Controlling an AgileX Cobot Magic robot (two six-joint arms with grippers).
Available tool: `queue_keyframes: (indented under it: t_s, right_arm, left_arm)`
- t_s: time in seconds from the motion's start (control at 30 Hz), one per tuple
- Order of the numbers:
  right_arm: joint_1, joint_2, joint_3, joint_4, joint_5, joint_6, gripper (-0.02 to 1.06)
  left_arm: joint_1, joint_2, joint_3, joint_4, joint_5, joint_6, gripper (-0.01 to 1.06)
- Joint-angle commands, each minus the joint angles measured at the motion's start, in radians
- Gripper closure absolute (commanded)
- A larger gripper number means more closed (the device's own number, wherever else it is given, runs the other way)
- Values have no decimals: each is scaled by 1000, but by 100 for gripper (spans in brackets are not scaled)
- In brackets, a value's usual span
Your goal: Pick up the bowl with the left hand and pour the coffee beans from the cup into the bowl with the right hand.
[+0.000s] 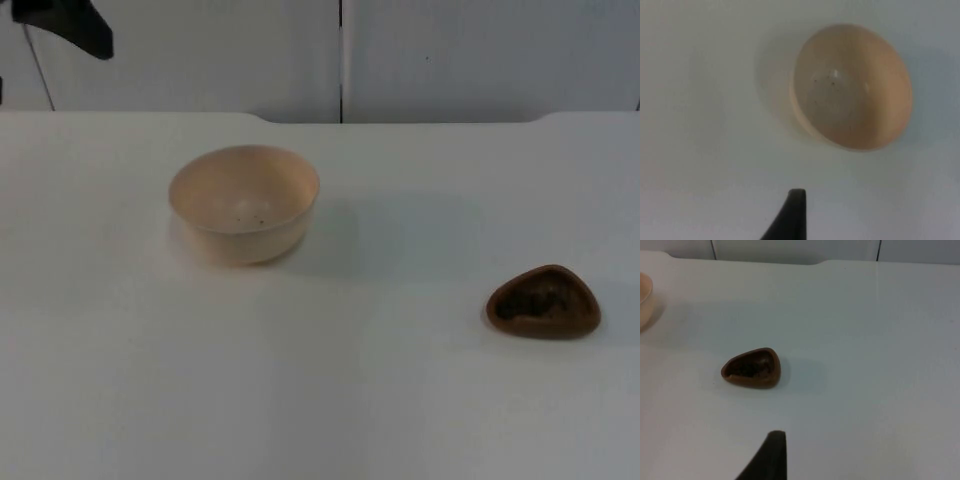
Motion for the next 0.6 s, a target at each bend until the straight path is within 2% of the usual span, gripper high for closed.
queue_keyframes:
  t_s: [0.0,0.27,0.57]
  right_arm:
    - [-7,-3,9,0,-1,2,-1]
    - [-7,-3,9,0,-1,2,-1]
    - [-7,-3,9,0,-1,2,-1]
  left_arm:
    - [-40,69,-7,-37,-50,7,17]
    - [-50,187,-7,-89,-138,7,17]
    - [-50,329,-9,-256,-228,15,17]
